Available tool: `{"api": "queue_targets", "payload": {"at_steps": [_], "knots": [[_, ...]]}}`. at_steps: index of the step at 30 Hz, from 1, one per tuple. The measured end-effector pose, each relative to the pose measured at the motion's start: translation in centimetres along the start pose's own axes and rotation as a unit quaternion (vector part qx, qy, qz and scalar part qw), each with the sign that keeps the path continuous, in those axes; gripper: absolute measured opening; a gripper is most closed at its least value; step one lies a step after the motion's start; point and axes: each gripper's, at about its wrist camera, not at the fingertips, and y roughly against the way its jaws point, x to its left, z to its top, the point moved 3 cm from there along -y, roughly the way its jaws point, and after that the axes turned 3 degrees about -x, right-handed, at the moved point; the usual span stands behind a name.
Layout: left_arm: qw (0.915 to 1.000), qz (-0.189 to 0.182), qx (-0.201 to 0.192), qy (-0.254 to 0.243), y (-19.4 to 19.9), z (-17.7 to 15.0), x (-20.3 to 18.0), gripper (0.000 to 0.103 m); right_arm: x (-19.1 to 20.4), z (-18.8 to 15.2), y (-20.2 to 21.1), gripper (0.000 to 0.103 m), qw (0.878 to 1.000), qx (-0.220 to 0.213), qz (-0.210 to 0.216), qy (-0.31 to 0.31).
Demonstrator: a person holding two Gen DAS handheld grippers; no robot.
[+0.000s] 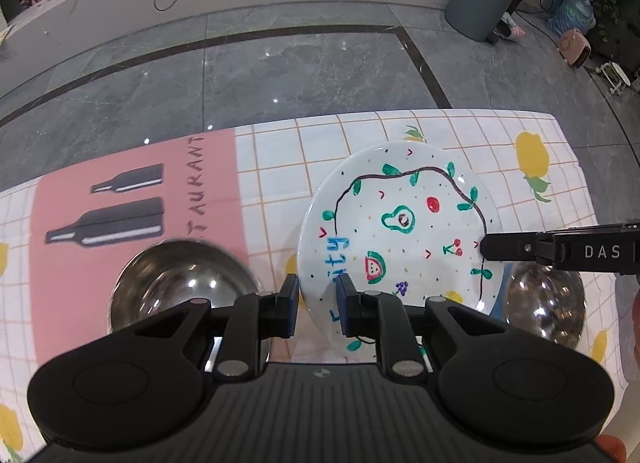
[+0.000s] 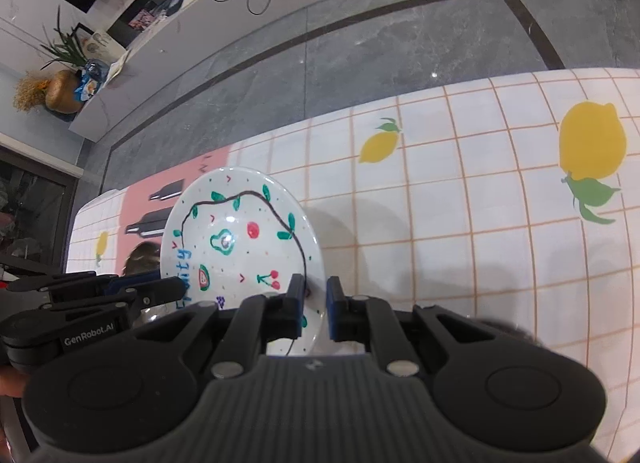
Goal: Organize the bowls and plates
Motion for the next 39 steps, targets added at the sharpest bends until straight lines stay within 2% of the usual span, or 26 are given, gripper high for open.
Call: {"api": "queue_targets", "payload": {"at_steps": [11,21,28,39], "knots": [[0.9996,0.018,-0.014,0.019,5.9,-6.3,1.0,0.021,4.3,-6.8,4.2,0.009,1.0,-0.01,0.018,0.02],[0.9988,0.031,-0.011,0.037,8.3,-13.8,1.8,0.021,6.5,-14.4,5.3,0.009,0.999,0.003,0.028,0.03],[0.998,0.04,-0.004,0.049,8.6,-19.2,2.5,0.021,7.2,-19.9,4.4,0.009,0.998,0.029,0.036,0.047],[0.9942,0.01,0.048,0.096,5.1,-26.7,3.6,0.021,6.3,-26.2,1.3,0.009,0.995,0.075,0.02,0.059]]}}
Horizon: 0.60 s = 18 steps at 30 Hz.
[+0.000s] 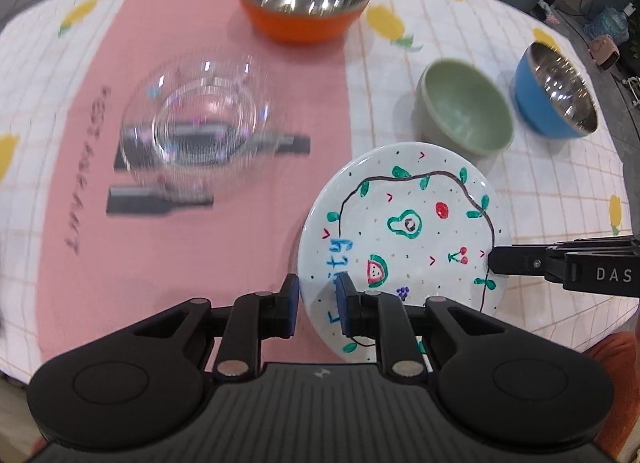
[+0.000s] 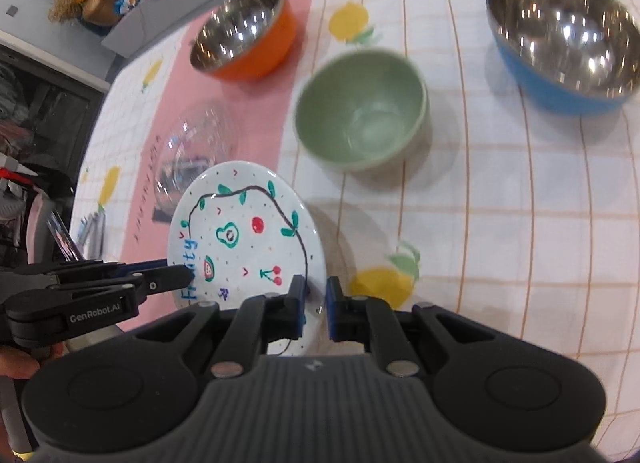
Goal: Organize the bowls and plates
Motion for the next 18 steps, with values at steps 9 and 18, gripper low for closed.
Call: {"api": "queue_targets", "payload": {"at_steps": [9,18], "knots": [[0.9999,0.0,0.013,0.001,-0.8,-0.9,0.4,0.021,-0.1,-1.5,-2.1,0.009,1.0,0.02,-0.015,0.005],[0.9998,0.011,0.015,-0.004,-1.3,-0.5,0.3,0.021,0.3,-1.0,-2.7,0.01,0.999,0.023,-0.03,0.015]]}}
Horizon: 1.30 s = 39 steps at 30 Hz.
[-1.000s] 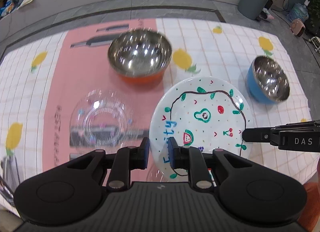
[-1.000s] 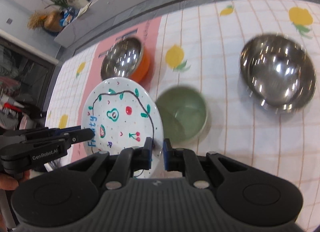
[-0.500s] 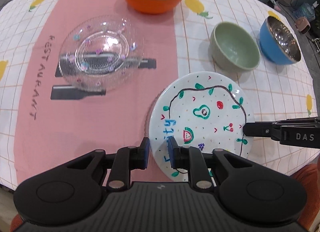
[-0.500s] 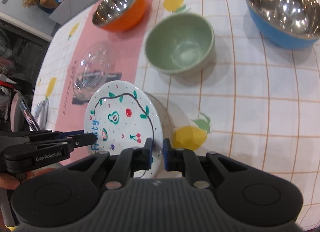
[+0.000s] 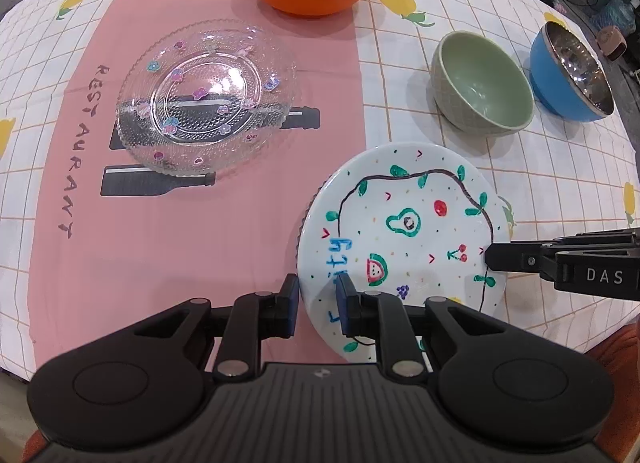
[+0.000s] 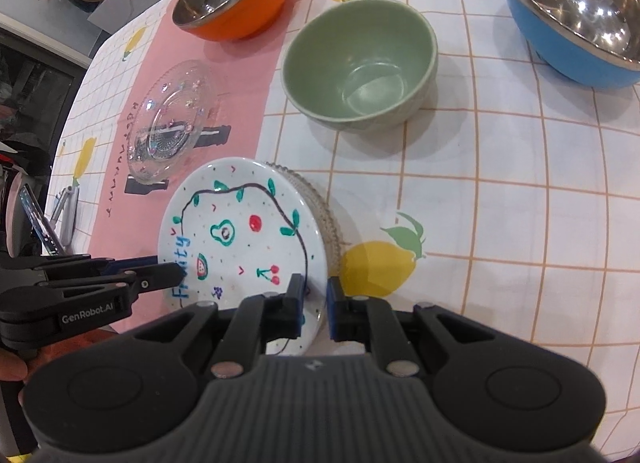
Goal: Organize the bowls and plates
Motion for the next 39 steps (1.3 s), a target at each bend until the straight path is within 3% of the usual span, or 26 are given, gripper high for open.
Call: {"api": "queue_targets", "payload": {"at_steps": [23,26,27,29,32,37,39], "knots": [[1.0,0.001,0.007,-0.006,-0.8,-0.1,0.0,0.022,1.0,0.1,-0.7,0.011,0.999,0.002,-0.027,0.033],[1.0,-0.006,0.002,-0.007,-0.4,0.0,-0.1,0.019,1.3,0.1,-0.8,0.012,0.998,0.002,-0.033,0.044],[0.9998,-0.016,0.001,-0.007,-0.3,0.1,-0.2,0.01,1.4,0.1,-1.0,0.012,0.998,0.002,-0.04,0.05],[0.9993,-0.037,0.005,-0.002,-0.2,0.2,-0.5,0.008,1.6,0.0,-1.3,0.014,0.997,0.003,-0.052,0.063],[0.9995,-0.018,-0.013,-0.024,0.1,0.3,-1.1,0.009,1.5,-0.2,-1.7,0.014,0.997,0.005,-0.044,0.06],[0.998,-0.024,-0.051,-0.03,1.3,0.4,-0.9,0.015,1.5,-0.4,-1.4,0.018,0.996,-0.011,-0.048,0.073],[0.9964,-0.018,-0.073,-0.04,1.9,0.3,-0.6,0.028,1.6,-0.4,-1.0,0.025,0.994,-0.025,-0.059,0.085]]}}
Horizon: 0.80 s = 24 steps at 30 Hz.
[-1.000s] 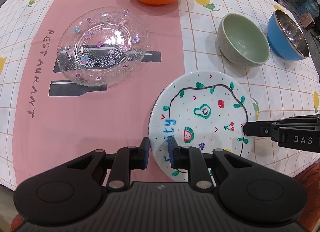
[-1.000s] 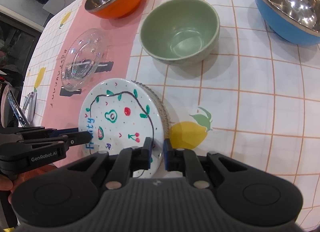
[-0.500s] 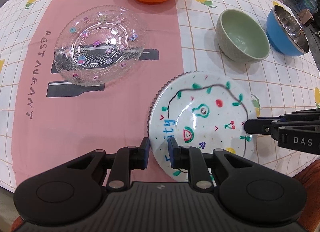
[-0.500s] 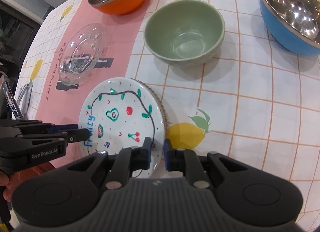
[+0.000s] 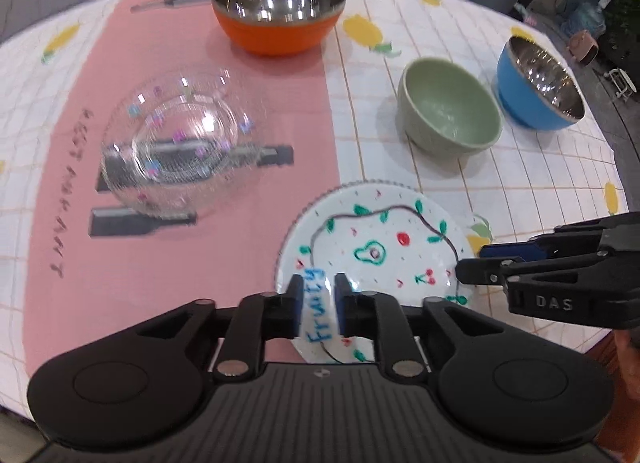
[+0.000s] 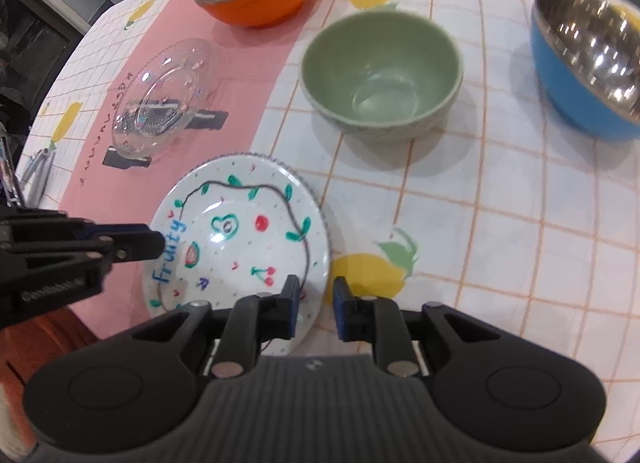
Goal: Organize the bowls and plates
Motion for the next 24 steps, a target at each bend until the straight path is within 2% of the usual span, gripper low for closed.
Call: {"api": "queue_targets", "payload": {"at_steps": [1,3,6,10,13,15,17,22,24], "knots": [[0.9999,0.002,-0.013,-0.005,0.3,0.0,0.1,0.033,0.0,0.0,0.3,0.031,1.0,-0.006,-0.001,0.005],[0.9993,0.007,-0.037,-0.005,0.9,-0.3,0.8,0.042,-0.1,-0.2,0.8,0.034,1.0,-0.017,0.001,0.009],[0.9974,-0.008,-0.07,0.016,1.3,-1.0,2.4,0.043,-0.3,-0.8,1.8,0.034,0.999,-0.039,0.005,0.008],[0.9895,-0.044,-0.105,0.089,0.8,-2.4,4.9,0.043,-1.0,-2.4,2.3,0.034,0.997,-0.065,0.022,-0.029],[0.9824,-0.077,-0.11,0.13,-0.1,-3.4,5.7,0.043,-1.4,-3.8,2.0,0.031,0.994,-0.076,0.039,-0.072],[0.9799,-0.09,-0.114,0.137,-0.6,-3.7,5.5,0.041,-1.5,-4.5,1.9,0.025,0.991,-0.083,0.047,-0.092],[0.9795,-0.091,-0.116,0.138,-0.8,-3.9,5.2,0.037,-1.5,-5.1,1.8,0.024,0.989,-0.09,0.044,-0.105],[0.9779,-0.102,-0.115,0.142,-1.3,-4.0,4.9,0.026,-1.5,-5.6,1.4,0.004,0.985,-0.098,0.058,-0.128],[0.9781,-0.101,-0.113,0.143,-1.4,-4.0,5.0,0.026,-1.5,-5.4,1.3,0.004,0.985,-0.103,0.055,-0.127]]}}
